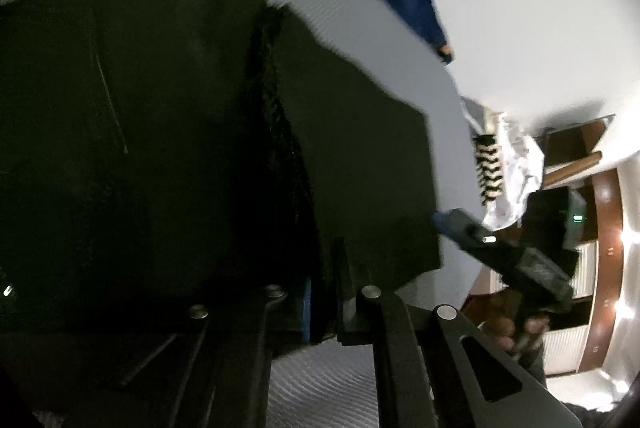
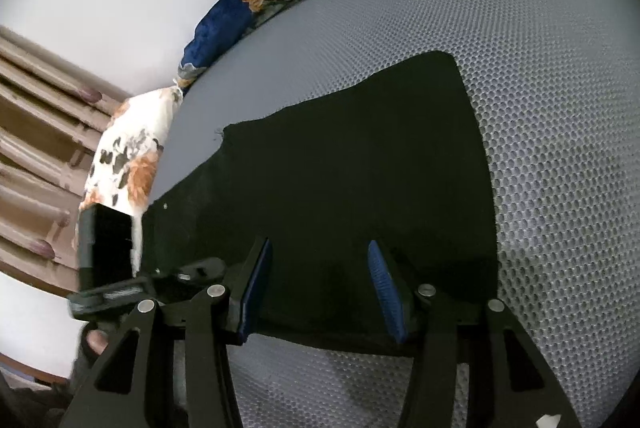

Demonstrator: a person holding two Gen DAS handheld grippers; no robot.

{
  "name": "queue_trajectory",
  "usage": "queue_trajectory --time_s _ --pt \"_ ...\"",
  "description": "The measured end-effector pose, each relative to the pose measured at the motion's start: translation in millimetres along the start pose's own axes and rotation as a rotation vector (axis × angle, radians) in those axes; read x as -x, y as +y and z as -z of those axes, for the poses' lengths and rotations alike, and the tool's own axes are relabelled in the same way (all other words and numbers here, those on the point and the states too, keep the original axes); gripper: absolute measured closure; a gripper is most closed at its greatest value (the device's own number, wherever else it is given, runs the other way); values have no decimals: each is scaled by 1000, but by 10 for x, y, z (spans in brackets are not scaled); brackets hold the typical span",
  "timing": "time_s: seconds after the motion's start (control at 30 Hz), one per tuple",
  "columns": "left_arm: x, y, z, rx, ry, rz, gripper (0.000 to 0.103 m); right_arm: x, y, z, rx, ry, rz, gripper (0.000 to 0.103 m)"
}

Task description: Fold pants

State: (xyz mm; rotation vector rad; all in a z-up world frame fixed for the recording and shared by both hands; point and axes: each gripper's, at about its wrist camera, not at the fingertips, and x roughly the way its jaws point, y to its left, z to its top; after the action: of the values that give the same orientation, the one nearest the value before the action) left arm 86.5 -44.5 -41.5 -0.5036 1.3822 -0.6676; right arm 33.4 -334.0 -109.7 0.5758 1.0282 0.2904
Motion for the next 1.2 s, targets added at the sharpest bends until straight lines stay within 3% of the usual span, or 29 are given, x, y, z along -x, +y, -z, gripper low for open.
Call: queue_trajectory --time_s 0.1,0.23,0.37,0.53,0.83,1.1,1.2 --pt "93 -32 53 -35 -7 -32 95 18 50 27 42 -7 46 55" --pt "-64 155 86 -22 24 -116 95 -118 31 93 69 31 123 56" --pt "-129 167 82 -39 31 -153 91 -229 1 140 90 43 169 57" --pt "10 -80 55 -201 -23 -288 82 -210 84 -54 142 10 245 56" --pt "-27 -362 -460 -309 -175 -318 76 -394 142 -650 213 -50 344 57" --pt "-442 -194 -817 -294 -98 -361 76 -607 26 -743 199 -7 363 57" --pt "-477 -132 -844 -297 -101 -340 76 -611 -16 -743 185 -5 349 57"
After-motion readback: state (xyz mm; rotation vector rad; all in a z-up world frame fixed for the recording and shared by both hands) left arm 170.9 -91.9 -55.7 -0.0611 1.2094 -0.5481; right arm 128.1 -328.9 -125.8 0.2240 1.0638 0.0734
